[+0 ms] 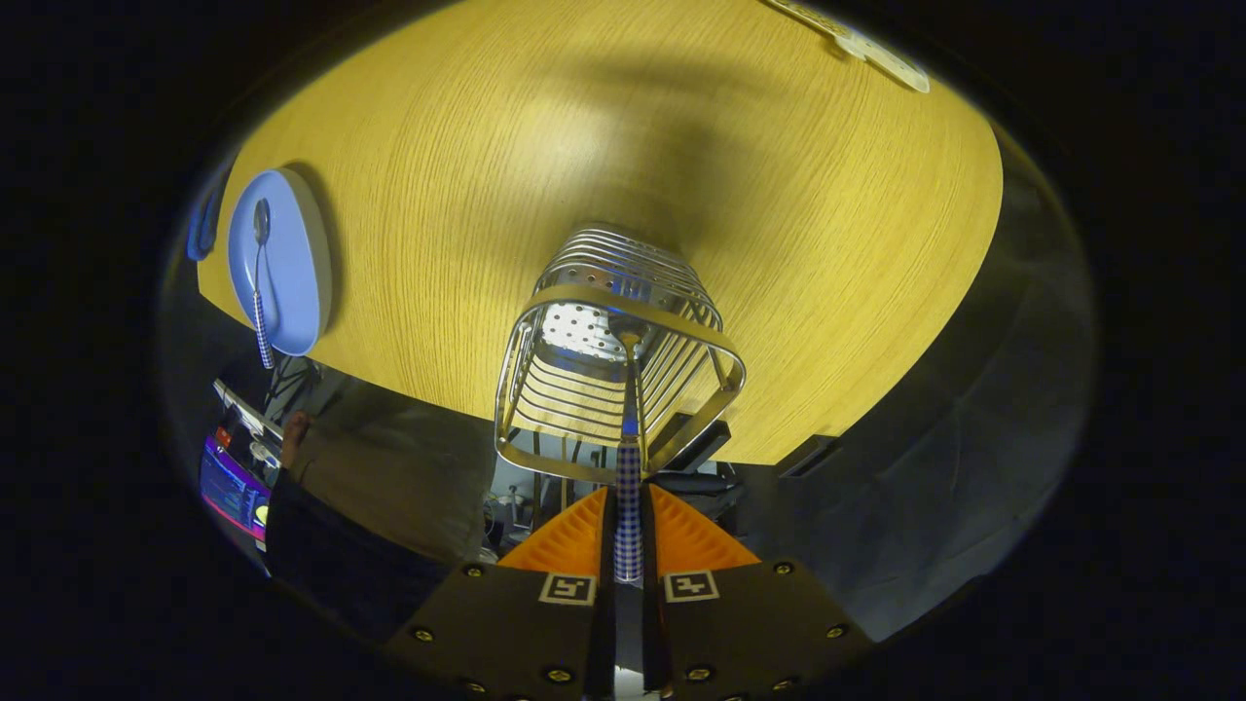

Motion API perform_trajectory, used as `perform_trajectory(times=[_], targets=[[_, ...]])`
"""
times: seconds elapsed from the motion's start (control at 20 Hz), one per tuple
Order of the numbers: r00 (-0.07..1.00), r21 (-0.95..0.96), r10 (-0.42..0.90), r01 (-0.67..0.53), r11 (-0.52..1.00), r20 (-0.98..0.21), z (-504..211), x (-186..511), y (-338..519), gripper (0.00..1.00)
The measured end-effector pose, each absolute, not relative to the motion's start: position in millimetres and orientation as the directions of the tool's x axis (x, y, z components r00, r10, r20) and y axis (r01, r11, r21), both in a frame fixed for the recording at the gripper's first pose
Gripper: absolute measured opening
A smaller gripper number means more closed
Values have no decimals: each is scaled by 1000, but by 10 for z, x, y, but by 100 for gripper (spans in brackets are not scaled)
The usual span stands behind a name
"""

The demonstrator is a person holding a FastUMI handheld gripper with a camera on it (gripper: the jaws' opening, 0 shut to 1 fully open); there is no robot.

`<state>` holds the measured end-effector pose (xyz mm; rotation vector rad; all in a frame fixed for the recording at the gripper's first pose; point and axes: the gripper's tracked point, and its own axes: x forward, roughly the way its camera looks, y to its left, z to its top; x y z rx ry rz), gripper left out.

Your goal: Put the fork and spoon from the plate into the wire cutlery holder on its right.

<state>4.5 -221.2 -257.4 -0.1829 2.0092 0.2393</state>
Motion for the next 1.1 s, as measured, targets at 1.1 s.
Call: perform_trajectory(times=[1.1], targets=[[-254, 66, 19, -176, 982, -967, -2188, 31, -2188, 17]])
